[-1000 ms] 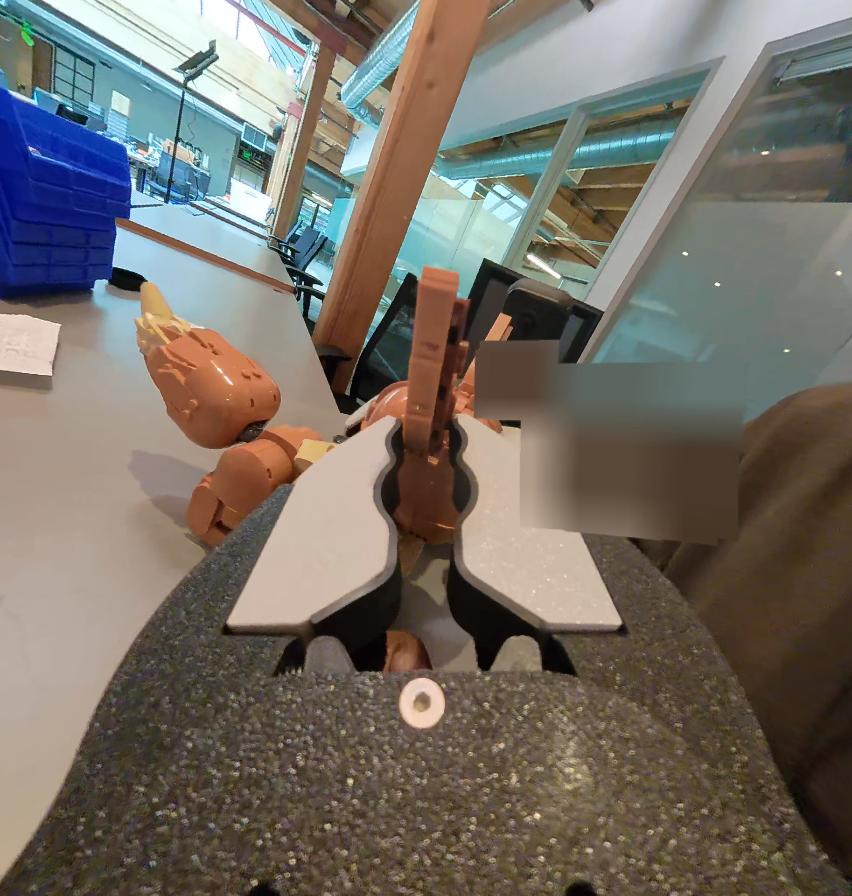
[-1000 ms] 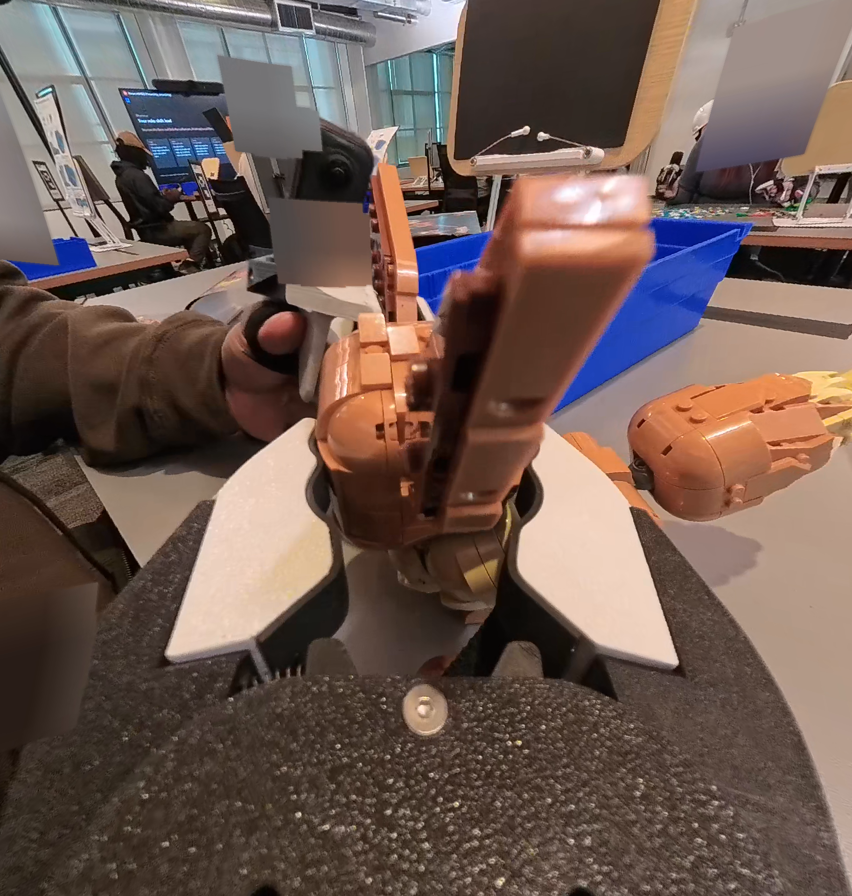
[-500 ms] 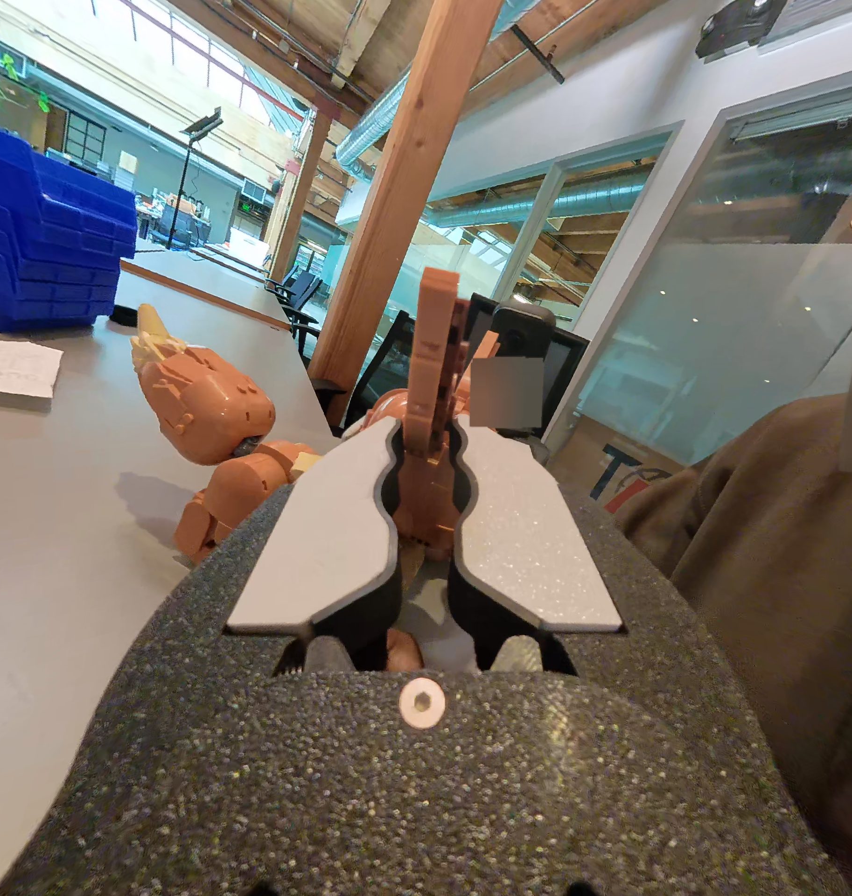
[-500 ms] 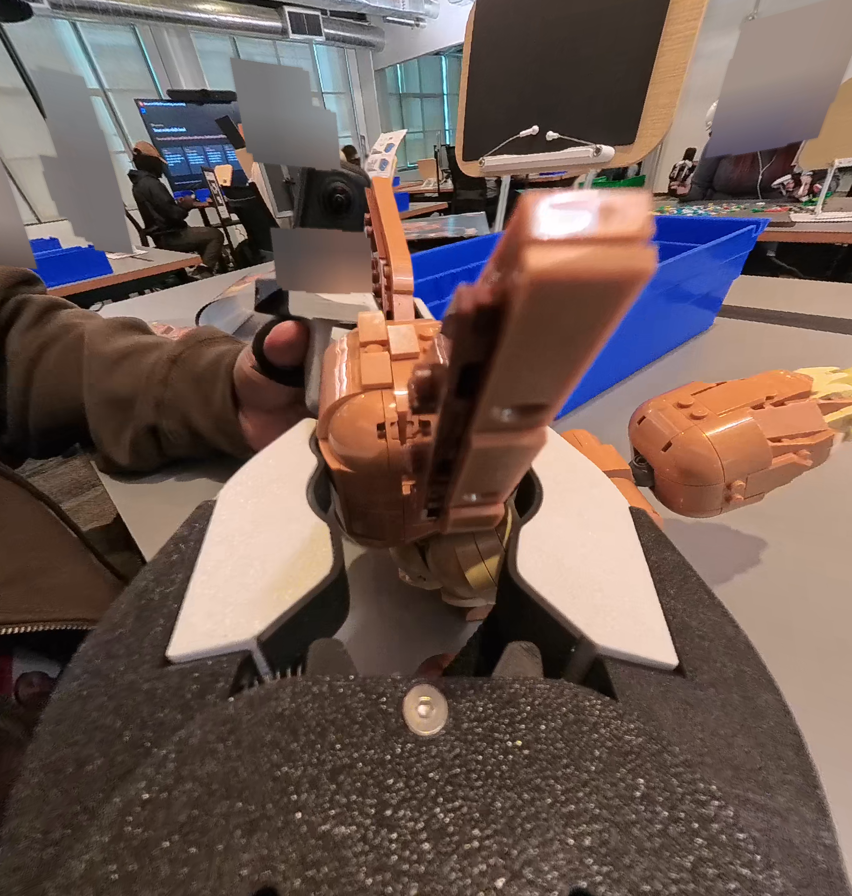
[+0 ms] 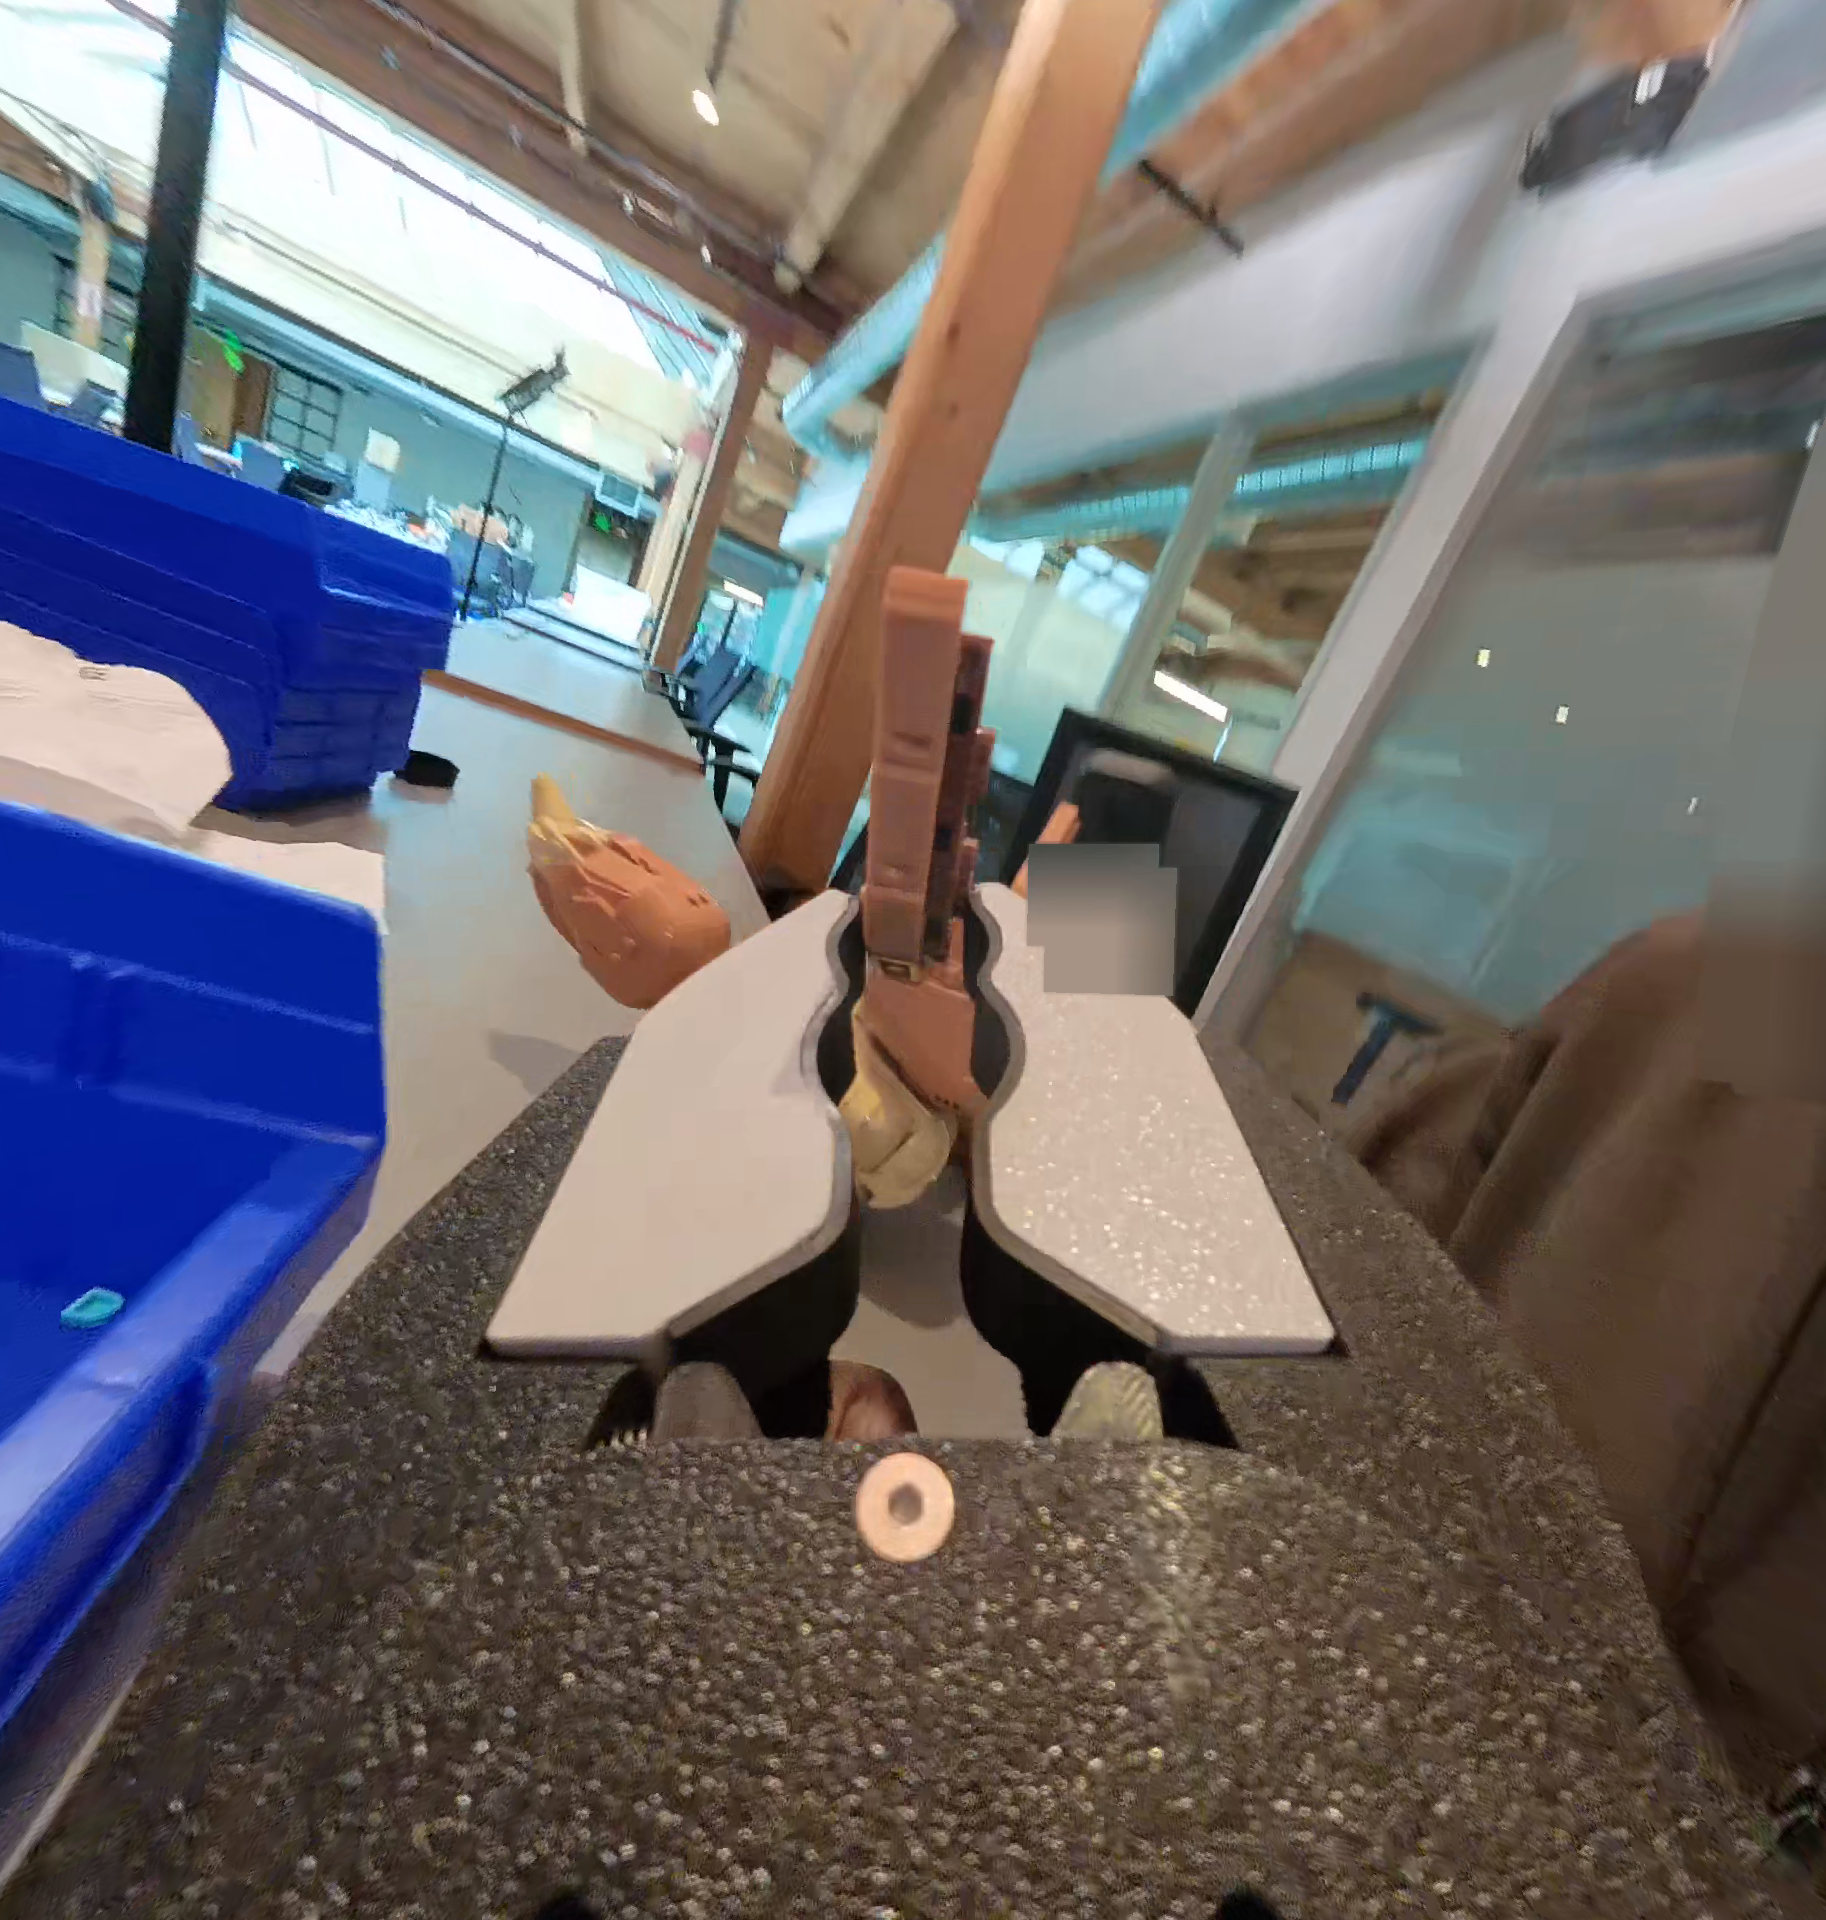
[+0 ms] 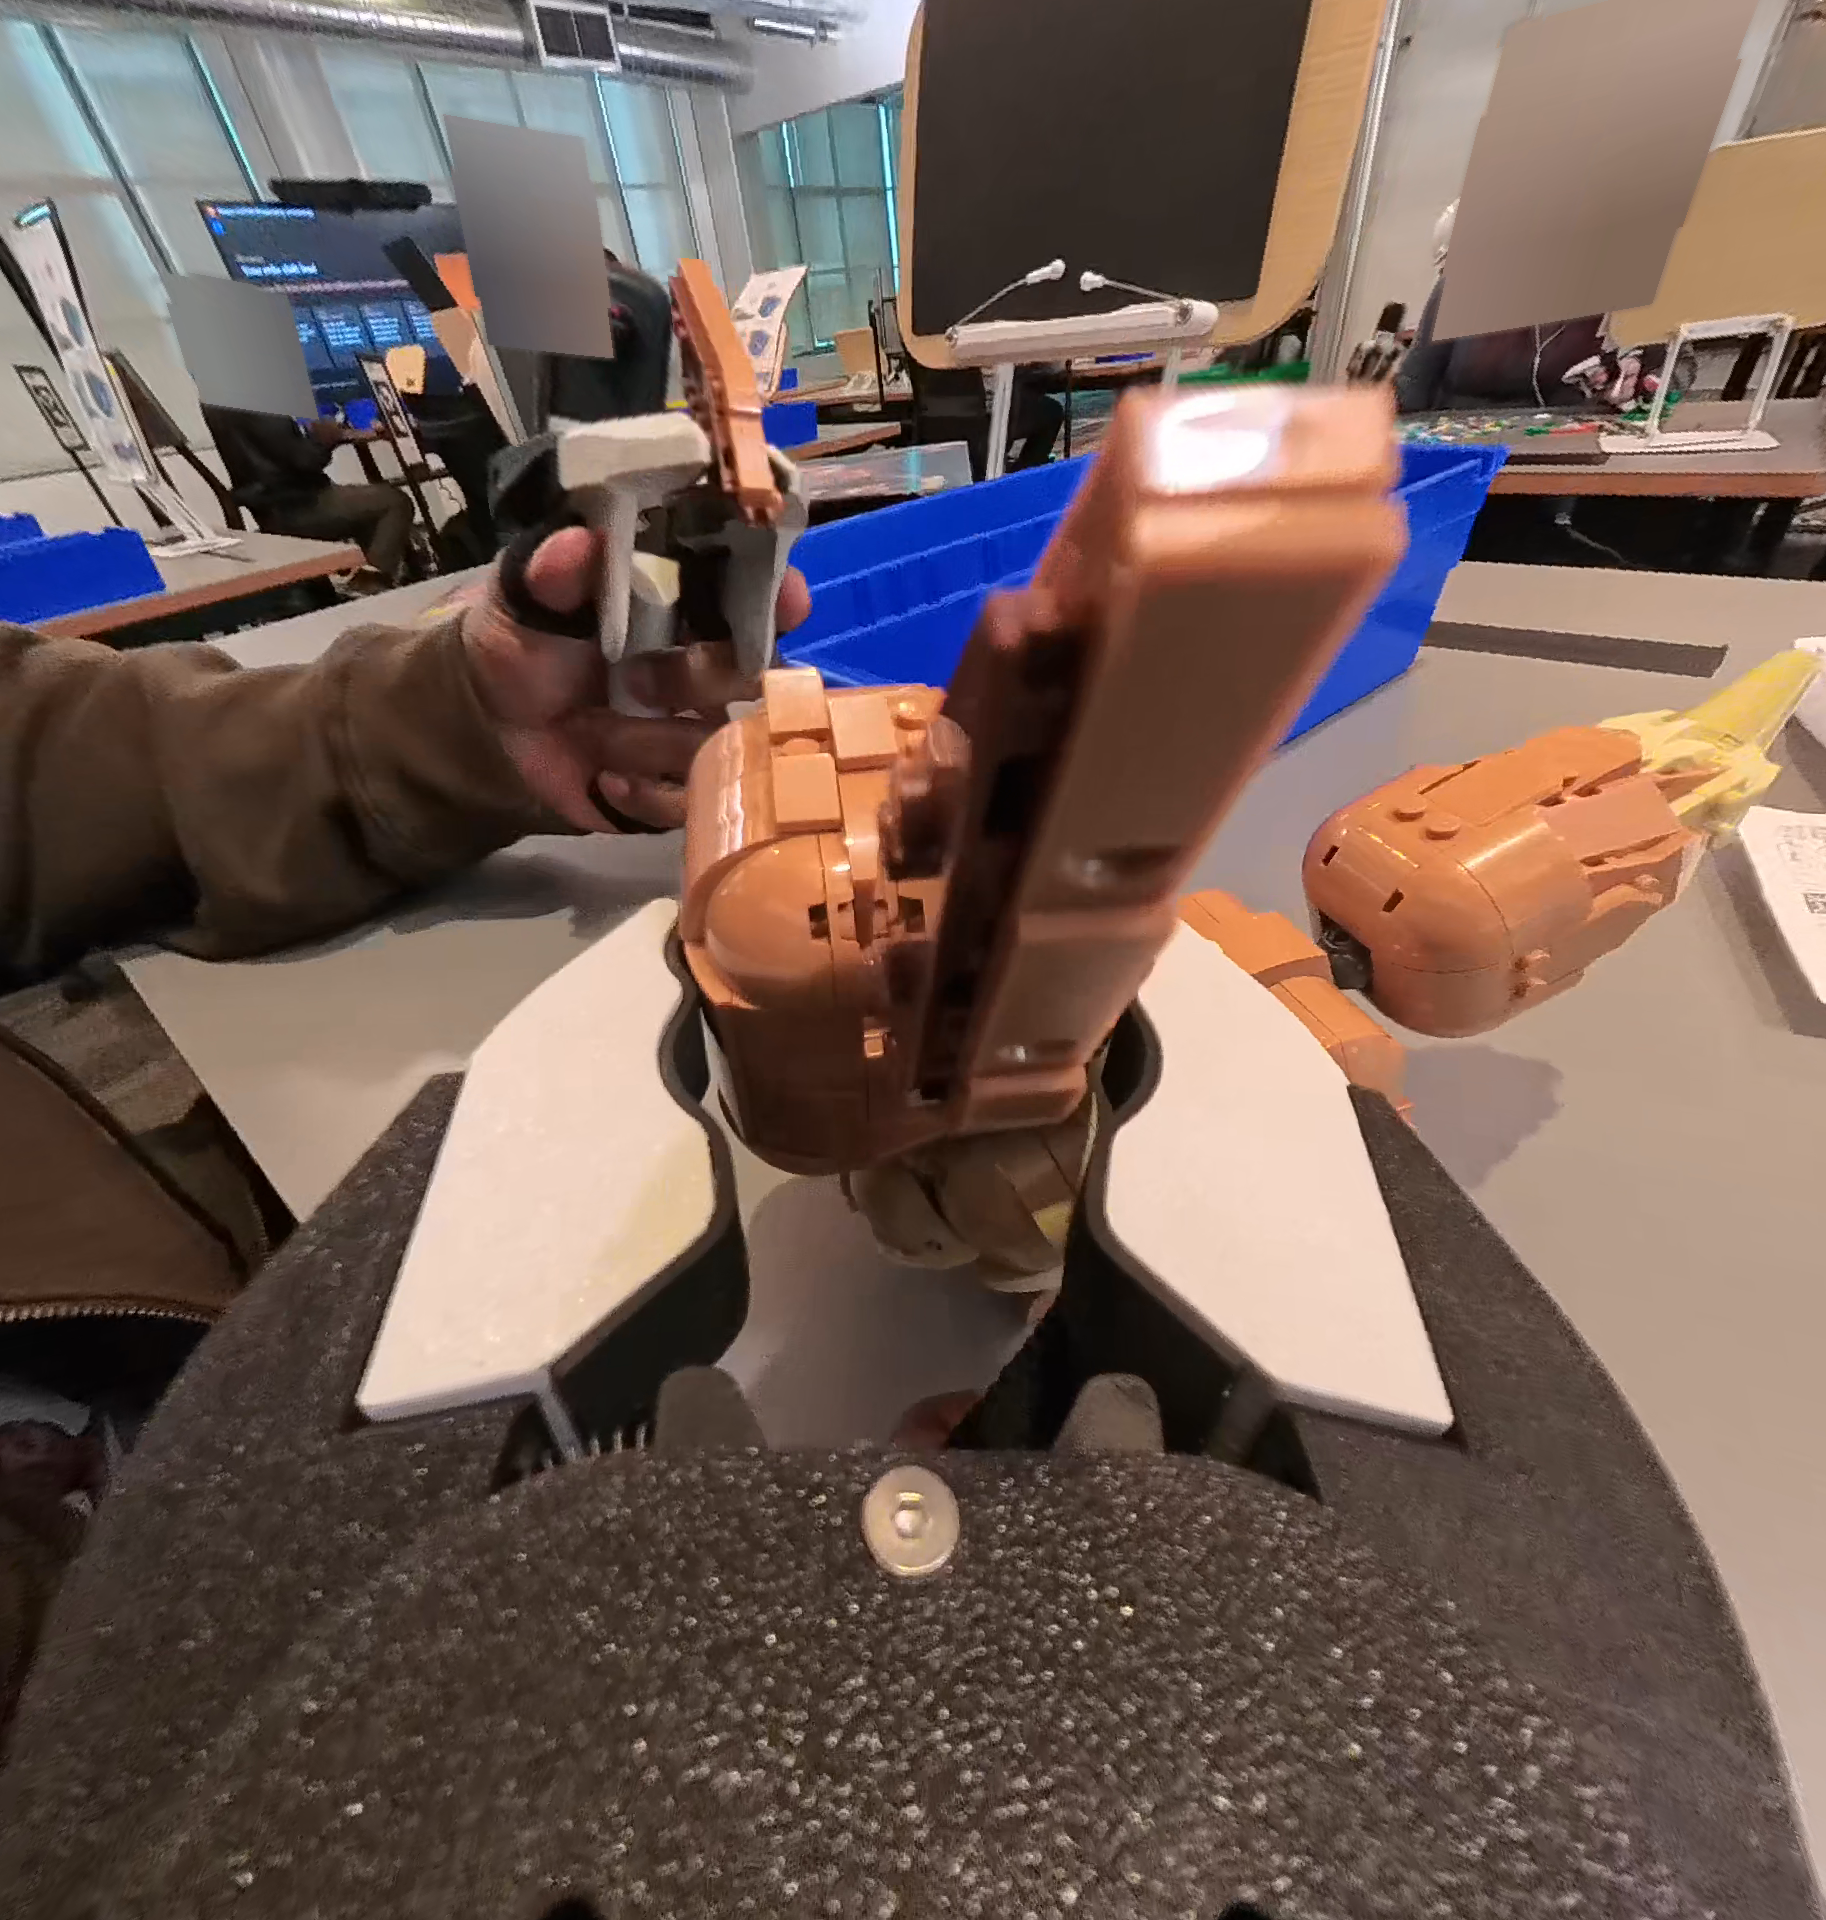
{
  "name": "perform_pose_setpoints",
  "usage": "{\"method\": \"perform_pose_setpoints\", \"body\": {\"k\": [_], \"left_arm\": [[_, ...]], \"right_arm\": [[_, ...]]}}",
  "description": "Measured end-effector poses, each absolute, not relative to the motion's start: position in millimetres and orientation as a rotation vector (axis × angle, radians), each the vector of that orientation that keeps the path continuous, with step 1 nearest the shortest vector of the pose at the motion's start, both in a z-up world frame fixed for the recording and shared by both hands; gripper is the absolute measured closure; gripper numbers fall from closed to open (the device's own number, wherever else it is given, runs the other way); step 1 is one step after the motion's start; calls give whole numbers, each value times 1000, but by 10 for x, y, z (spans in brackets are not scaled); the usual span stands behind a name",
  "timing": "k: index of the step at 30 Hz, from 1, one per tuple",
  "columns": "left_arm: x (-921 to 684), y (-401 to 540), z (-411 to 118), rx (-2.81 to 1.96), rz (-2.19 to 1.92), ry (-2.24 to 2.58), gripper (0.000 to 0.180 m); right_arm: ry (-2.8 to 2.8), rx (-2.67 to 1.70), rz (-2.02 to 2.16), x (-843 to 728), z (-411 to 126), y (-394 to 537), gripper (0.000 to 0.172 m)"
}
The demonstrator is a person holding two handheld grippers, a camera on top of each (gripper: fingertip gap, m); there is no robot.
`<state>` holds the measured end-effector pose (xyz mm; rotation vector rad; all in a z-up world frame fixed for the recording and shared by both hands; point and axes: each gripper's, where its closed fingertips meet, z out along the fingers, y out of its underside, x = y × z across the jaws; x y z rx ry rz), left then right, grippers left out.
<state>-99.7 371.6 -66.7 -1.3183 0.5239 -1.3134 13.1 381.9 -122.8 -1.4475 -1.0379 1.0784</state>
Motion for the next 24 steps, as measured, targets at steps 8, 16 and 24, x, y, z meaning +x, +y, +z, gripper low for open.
{"method": "perform_pose_setpoints", "body": {"k": [8,16,24], "left_arm": [[-882,3653,-876,-1418,-1308,569,162],[-1068,3526,-1044,-1503,-1299,519,162],[-1211,3361,-1078,-1555,-1256,495,162]], "right_arm": [[-1039,-1446,1055,115,-1234,3821,96],[-1001,-1444,1019,178,-1196,3810,97],[-962,-1473,986,360,-1195,3718,92]]}}
